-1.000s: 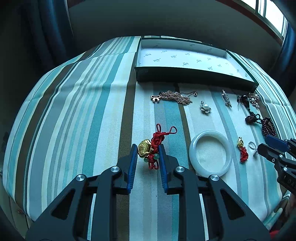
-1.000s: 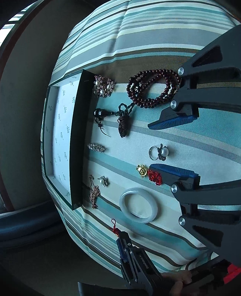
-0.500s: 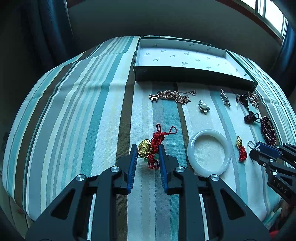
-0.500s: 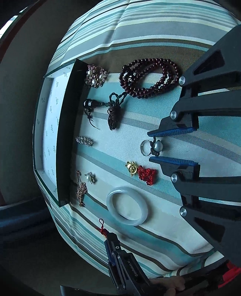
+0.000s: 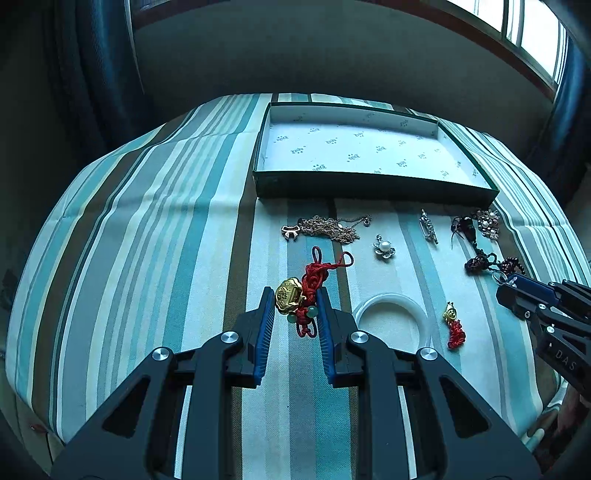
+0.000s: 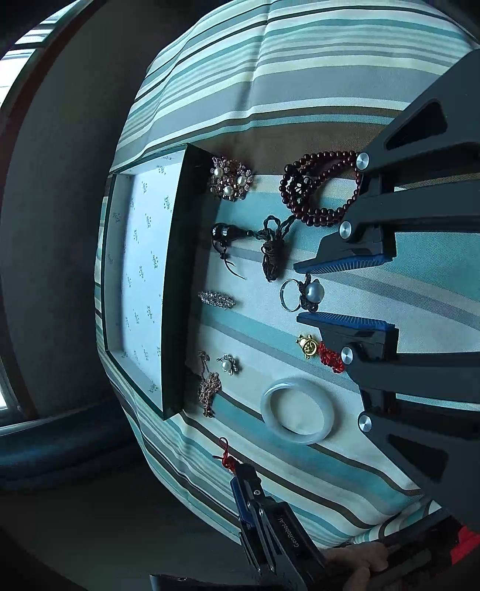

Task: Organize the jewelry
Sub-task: 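Carry both pieces into the white tray and open both tools to release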

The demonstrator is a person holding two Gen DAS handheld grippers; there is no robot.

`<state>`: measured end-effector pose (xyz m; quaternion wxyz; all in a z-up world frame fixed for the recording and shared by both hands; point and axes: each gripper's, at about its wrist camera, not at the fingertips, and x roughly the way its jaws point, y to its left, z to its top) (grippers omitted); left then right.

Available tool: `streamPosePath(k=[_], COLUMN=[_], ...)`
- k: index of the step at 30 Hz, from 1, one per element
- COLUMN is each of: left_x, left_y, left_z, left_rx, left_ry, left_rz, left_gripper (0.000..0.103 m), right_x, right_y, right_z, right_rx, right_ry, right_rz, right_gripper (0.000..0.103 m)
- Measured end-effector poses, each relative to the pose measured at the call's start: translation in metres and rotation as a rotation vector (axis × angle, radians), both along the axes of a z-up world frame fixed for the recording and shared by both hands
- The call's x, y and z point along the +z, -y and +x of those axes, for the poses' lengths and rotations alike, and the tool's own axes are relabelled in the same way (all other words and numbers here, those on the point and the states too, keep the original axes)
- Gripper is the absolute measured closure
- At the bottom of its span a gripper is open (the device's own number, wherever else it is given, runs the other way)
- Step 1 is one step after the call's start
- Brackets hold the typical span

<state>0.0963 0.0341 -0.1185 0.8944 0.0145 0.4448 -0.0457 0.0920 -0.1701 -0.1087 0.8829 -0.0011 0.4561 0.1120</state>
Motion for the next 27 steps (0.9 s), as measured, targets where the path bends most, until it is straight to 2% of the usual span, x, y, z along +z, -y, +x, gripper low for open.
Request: streamPosePath(k=[8, 14, 18, 27], left_x=[0.029, 0.034, 0.025, -0.02], left_y=[0.027, 0.052, 0.068, 0.09], left_z=[0.038, 0.083, 0.111, 0.162], left_rx=[-0.053, -0.086, -0.099, -0.106], left_ry=[0.084, 0.101, 0.1, 0.02], left_rz=[-0.001, -0.031, -0.011, 0.011], left_gripper=[0.08, 0.08, 0.08, 0.08], right_x=[0.028, 0.028, 0.017, -0.021], right_y=[0.021, 0.032, 0.033, 0.017], right_z=[0.05, 0.098, 0.121, 0.164], right_rx=[-0.067, -0.105, -0.107, -0.073], right_ry=[0.094, 0.103, 0.083, 0.006], right_rz=[0.004, 0.003, 0.002, -0.009], right_gripper=[0.081, 0.081, 0.081, 0.081])
